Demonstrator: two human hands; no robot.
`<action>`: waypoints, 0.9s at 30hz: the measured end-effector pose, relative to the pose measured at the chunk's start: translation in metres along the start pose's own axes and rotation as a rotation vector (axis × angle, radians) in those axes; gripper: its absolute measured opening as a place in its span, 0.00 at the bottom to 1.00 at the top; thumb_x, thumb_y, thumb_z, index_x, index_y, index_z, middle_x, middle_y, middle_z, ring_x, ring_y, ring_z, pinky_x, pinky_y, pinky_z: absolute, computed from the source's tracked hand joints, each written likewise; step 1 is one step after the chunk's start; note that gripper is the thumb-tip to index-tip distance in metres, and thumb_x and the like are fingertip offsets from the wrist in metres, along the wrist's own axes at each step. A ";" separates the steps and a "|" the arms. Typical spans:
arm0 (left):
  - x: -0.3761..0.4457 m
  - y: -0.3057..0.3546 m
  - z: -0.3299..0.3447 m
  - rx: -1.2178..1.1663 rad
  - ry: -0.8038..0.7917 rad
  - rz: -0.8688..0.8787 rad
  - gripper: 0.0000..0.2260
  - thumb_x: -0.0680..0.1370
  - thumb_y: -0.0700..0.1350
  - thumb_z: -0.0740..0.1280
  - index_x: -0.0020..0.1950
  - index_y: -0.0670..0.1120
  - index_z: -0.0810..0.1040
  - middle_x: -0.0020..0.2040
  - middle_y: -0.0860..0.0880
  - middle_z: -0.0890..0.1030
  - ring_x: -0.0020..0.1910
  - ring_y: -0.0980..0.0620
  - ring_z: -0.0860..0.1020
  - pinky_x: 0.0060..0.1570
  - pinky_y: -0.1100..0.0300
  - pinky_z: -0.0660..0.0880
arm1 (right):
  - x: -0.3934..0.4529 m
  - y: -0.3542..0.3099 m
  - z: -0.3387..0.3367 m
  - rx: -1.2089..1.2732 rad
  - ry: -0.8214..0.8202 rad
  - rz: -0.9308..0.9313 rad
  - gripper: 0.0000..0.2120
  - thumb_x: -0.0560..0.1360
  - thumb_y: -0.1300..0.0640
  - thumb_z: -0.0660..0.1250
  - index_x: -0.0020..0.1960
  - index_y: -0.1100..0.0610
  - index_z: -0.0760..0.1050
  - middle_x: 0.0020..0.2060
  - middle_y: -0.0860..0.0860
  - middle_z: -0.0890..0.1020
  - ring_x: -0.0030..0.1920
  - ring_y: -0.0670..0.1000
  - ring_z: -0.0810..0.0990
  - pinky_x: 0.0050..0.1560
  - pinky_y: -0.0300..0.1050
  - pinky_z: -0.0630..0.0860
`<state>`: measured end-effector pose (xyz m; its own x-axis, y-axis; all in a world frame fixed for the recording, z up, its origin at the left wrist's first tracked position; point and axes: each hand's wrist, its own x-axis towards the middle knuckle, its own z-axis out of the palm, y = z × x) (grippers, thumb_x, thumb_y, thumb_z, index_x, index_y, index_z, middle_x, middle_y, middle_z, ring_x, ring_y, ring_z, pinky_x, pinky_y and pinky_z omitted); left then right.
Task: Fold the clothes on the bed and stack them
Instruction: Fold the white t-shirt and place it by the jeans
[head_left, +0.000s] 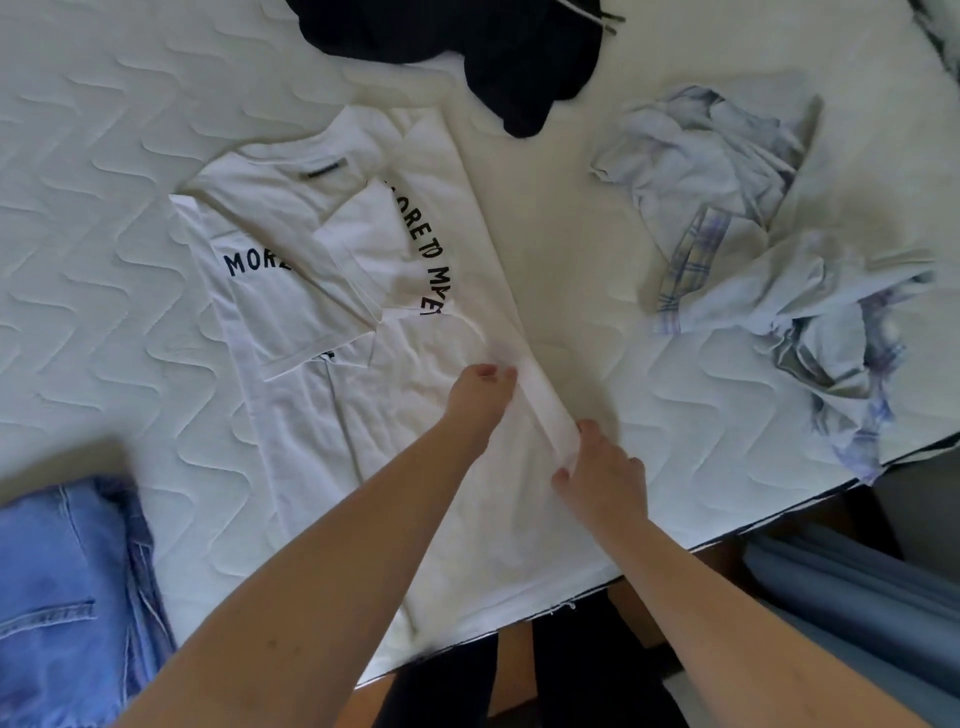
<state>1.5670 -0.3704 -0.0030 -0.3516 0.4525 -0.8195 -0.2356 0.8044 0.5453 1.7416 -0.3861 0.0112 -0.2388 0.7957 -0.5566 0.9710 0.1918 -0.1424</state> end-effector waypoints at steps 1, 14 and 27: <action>-0.002 0.000 0.004 -0.066 -0.062 -0.020 0.20 0.80 0.51 0.67 0.66 0.40 0.74 0.52 0.47 0.81 0.47 0.51 0.78 0.53 0.58 0.75 | -0.005 0.006 0.001 0.021 0.001 0.000 0.23 0.73 0.50 0.65 0.66 0.53 0.63 0.50 0.49 0.79 0.51 0.55 0.79 0.49 0.49 0.73; -0.023 -0.027 0.017 -0.058 0.058 0.079 0.11 0.79 0.45 0.68 0.58 0.42 0.72 0.53 0.45 0.78 0.50 0.46 0.80 0.35 0.57 0.80 | -0.044 0.061 0.021 0.178 -0.047 -0.104 0.15 0.76 0.40 0.63 0.50 0.52 0.71 0.45 0.49 0.74 0.46 0.52 0.75 0.46 0.48 0.75; -0.081 -0.099 0.032 -0.110 -0.215 -0.074 0.16 0.77 0.41 0.71 0.65 0.44 0.76 0.59 0.46 0.82 0.57 0.48 0.81 0.46 0.59 0.80 | -0.070 0.099 0.057 0.520 -0.197 -0.146 0.22 0.77 0.60 0.65 0.70 0.50 0.68 0.60 0.49 0.72 0.59 0.50 0.75 0.60 0.43 0.72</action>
<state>1.6482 -0.4743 0.0032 -0.1319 0.4744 -0.8703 -0.3551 0.7971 0.4884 1.8545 -0.4555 -0.0103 -0.4152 0.6507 -0.6358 0.8087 -0.0561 -0.5856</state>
